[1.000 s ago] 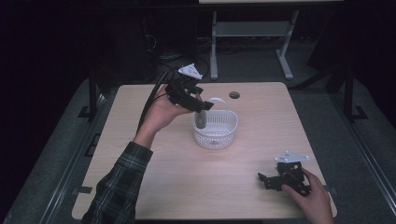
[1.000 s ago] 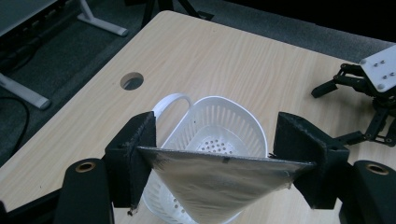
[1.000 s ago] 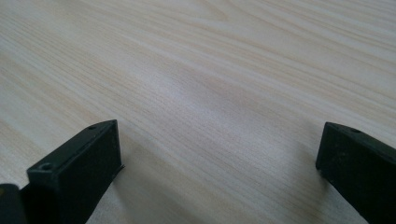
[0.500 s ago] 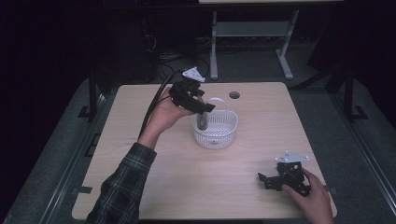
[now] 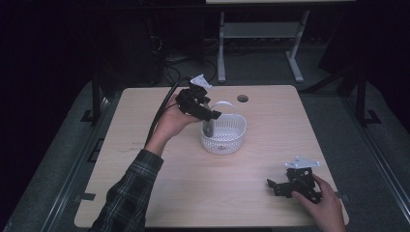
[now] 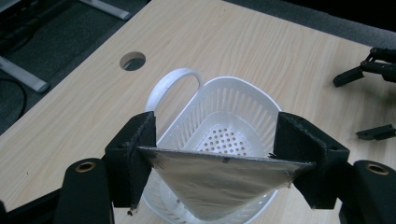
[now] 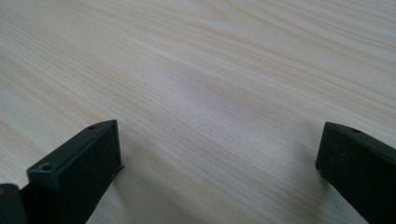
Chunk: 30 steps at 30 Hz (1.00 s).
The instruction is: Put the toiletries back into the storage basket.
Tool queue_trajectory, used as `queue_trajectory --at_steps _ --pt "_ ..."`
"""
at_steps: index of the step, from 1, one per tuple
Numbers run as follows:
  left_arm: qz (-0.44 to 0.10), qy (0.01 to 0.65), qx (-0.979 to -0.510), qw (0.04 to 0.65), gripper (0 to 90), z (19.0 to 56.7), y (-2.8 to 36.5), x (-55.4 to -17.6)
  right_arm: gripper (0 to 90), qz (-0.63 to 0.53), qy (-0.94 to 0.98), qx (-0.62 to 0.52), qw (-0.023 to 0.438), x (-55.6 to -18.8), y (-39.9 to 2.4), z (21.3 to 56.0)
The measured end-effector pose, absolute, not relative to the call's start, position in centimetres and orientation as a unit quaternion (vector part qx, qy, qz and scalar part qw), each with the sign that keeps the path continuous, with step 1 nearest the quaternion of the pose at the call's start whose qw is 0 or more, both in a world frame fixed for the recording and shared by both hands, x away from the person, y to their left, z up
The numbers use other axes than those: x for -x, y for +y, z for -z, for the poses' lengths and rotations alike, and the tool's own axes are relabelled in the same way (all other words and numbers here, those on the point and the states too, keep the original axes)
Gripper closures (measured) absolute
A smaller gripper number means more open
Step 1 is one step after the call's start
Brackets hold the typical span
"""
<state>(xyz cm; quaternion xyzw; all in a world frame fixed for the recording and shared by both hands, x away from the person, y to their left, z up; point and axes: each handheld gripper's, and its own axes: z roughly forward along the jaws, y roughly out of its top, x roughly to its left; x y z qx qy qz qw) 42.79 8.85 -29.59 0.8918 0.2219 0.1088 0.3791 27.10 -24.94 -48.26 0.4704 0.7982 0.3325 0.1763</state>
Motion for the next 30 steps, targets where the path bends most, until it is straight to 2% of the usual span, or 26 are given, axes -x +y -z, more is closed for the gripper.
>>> queue_trajectory --at_steps 30 --pt "-0.096 0.24 -0.899 0.353 29.4 34.1 8.6 -43.8 0.0 -0.331 0.799 -0.469 0.178 -27.1 -25.0 48.3"
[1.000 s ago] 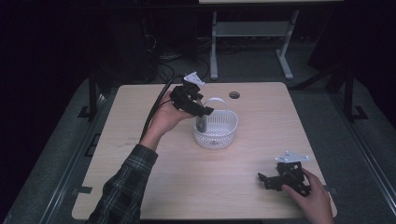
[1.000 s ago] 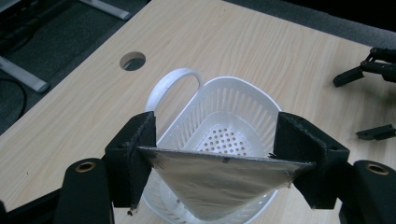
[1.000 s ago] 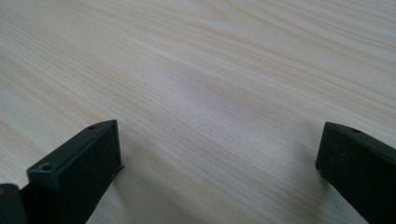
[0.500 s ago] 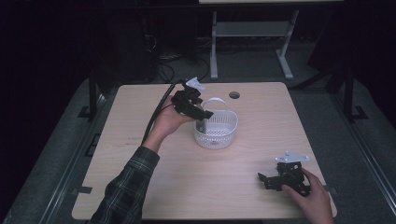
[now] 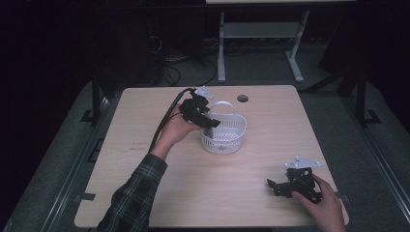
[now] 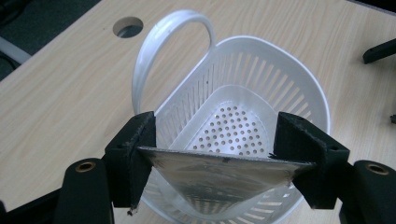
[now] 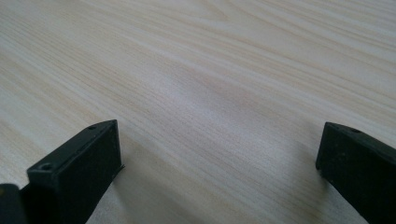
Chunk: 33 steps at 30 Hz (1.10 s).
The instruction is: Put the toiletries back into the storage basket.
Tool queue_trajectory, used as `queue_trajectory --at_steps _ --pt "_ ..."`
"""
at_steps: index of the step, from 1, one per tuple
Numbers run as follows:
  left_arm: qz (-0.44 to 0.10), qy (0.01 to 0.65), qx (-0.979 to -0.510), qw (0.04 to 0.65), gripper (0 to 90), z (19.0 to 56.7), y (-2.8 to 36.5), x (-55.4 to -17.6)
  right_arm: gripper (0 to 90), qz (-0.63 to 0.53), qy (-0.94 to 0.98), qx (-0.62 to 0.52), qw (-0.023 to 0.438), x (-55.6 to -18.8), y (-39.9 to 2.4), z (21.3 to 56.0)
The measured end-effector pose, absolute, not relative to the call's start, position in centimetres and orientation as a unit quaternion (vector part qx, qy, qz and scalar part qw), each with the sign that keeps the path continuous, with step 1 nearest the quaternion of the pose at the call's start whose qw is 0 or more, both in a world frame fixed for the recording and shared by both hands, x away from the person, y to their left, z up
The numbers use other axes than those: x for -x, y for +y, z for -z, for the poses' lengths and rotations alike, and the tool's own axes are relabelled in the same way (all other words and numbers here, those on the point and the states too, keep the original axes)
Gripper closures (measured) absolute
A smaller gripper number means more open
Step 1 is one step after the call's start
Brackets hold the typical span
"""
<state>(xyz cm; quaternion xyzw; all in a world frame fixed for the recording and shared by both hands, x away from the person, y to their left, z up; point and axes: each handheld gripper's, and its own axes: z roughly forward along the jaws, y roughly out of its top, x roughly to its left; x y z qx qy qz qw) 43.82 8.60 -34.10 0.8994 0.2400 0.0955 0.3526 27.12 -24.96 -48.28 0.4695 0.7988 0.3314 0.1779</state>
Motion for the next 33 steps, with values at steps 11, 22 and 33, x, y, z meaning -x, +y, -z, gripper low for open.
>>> queue_trajectory --at_steps 11,22,33 --pt "-0.096 0.243 -0.901 0.346 29.3 35.3 8.5 -43.9 0.0 -0.331 0.799 -0.469 0.178 -27.1 -25.0 48.3" --pt "-0.098 0.238 -0.904 0.341 29.2 35.8 8.5 -43.8 0.0 -0.331 0.799 -0.469 0.178 -27.1 -25.0 48.3" --pt "-0.117 0.242 -0.9 0.342 16.6 35.3 8.5 -43.5 0.0 -0.331 0.799 -0.469 0.178 -27.1 -25.0 48.3"
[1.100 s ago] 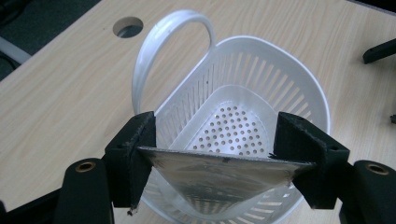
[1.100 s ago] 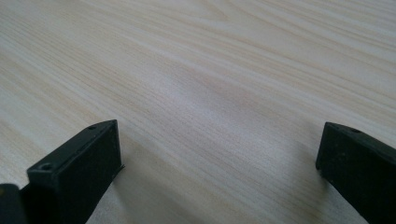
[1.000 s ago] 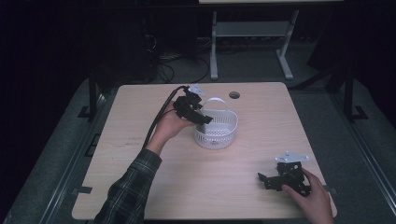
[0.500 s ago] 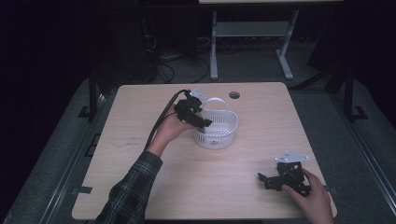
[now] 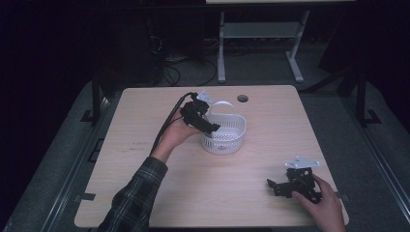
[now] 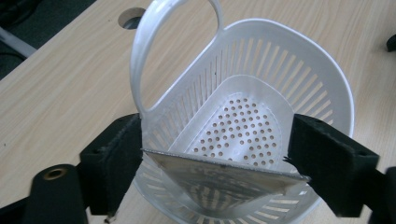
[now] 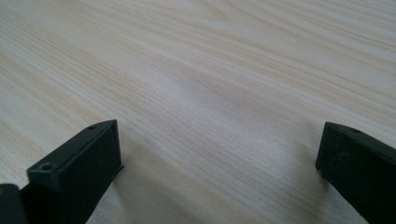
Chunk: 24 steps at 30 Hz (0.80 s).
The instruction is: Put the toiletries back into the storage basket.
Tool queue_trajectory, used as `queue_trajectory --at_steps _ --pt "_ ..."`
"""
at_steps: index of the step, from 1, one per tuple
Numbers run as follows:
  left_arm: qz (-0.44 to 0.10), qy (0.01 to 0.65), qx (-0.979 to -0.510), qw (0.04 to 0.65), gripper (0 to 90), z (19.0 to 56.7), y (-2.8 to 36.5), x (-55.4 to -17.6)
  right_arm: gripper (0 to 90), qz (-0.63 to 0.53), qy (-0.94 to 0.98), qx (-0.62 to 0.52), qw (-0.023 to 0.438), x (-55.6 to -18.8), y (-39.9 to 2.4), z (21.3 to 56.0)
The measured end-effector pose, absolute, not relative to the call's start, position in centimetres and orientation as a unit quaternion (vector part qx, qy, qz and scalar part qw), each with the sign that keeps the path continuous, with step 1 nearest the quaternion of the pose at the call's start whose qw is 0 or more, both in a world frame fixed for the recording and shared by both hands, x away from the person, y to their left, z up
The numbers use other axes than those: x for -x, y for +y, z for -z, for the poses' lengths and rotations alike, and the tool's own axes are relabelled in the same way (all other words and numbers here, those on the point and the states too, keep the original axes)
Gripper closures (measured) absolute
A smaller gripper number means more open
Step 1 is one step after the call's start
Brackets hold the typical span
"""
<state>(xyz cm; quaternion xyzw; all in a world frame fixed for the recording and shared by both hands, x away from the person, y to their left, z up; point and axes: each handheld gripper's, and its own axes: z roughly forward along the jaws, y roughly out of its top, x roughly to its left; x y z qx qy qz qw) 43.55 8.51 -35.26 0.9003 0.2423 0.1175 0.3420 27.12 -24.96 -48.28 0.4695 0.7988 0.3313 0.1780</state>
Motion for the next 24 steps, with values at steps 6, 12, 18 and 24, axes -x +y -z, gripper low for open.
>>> queue_trajectory --at_steps 6,12,18,24 --pt "-0.114 0.241 -0.9 0.346 14.2 34.9 9.2 -43.3 0.0 -0.331 0.799 -0.469 0.178 -27.1 -25.0 48.3" --pt "-0.116 0.243 -0.896 0.353 13.9 34.3 10.2 -42.7 0.0 -0.331 0.799 -0.469 0.178 -27.1 -25.0 48.3" --pt "-0.118 0.249 -0.89 0.362 13.9 34.1 11.9 -42.0 0.0 -0.331 0.799 -0.47 0.178 -27.1 -25.0 48.3" --pt "-0.123 0.257 -0.885 0.369 14.0 34.1 13.4 -41.2 0.0 -0.331 0.799 -0.47 0.178 -27.1 -25.0 48.3"
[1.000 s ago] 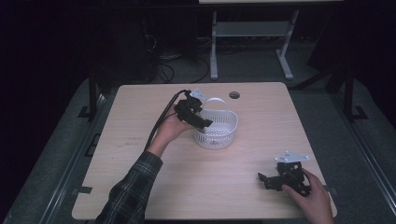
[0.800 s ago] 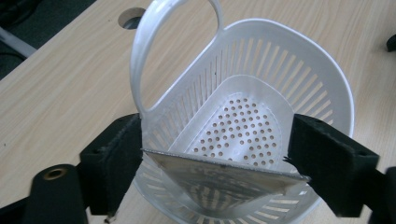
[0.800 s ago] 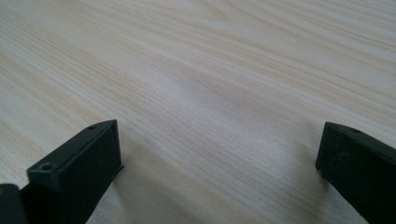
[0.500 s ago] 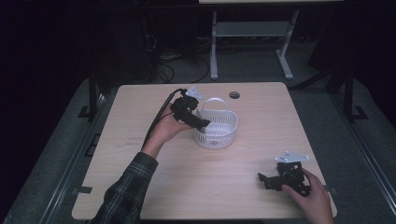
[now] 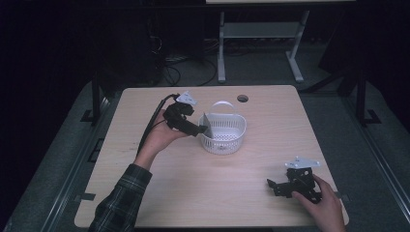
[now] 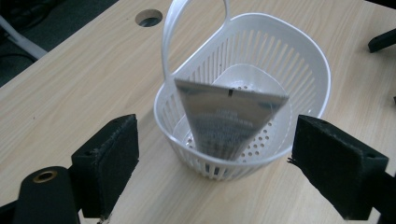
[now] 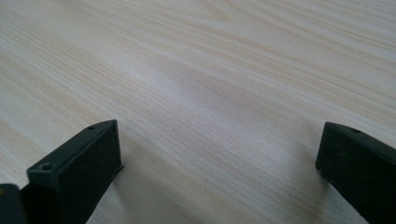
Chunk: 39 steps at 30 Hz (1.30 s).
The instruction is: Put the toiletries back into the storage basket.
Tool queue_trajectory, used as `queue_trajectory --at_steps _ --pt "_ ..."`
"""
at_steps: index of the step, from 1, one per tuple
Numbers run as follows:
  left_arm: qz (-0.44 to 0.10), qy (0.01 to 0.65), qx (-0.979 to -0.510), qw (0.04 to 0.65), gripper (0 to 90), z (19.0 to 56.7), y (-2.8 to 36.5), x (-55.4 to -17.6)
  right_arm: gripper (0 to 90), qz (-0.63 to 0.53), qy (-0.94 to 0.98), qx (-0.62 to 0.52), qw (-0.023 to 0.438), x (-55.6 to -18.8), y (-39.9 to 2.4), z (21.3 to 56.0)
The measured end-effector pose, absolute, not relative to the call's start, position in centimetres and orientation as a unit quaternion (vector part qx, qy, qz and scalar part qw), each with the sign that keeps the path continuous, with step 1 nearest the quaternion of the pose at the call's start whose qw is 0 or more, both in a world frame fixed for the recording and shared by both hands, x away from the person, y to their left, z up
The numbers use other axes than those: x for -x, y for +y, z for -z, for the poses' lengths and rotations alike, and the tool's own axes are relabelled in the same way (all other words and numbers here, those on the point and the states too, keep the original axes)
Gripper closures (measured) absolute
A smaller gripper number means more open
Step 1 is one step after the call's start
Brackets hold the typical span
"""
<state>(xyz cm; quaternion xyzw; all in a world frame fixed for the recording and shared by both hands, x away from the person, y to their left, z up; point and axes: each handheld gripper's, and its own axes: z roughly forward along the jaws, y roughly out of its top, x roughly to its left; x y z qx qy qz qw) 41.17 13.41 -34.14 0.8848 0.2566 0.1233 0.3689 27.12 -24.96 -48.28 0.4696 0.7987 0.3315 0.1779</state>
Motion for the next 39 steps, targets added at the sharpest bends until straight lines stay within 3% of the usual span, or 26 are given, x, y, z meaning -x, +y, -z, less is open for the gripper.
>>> queue_trajectory --at_steps 17,39 --pt "-0.146 0.277 -0.867 0.387 14.3 35.1 18.5 -37.8 0.0 -0.331 0.799 -0.47 0.178 -27.1 -25.0 48.3" --pt "-0.163 0.33 -0.844 0.391 14.3 39.1 25.6 -32.5 0.0 -0.331 0.799 -0.47 0.178 -27.1 -25.0 48.3"
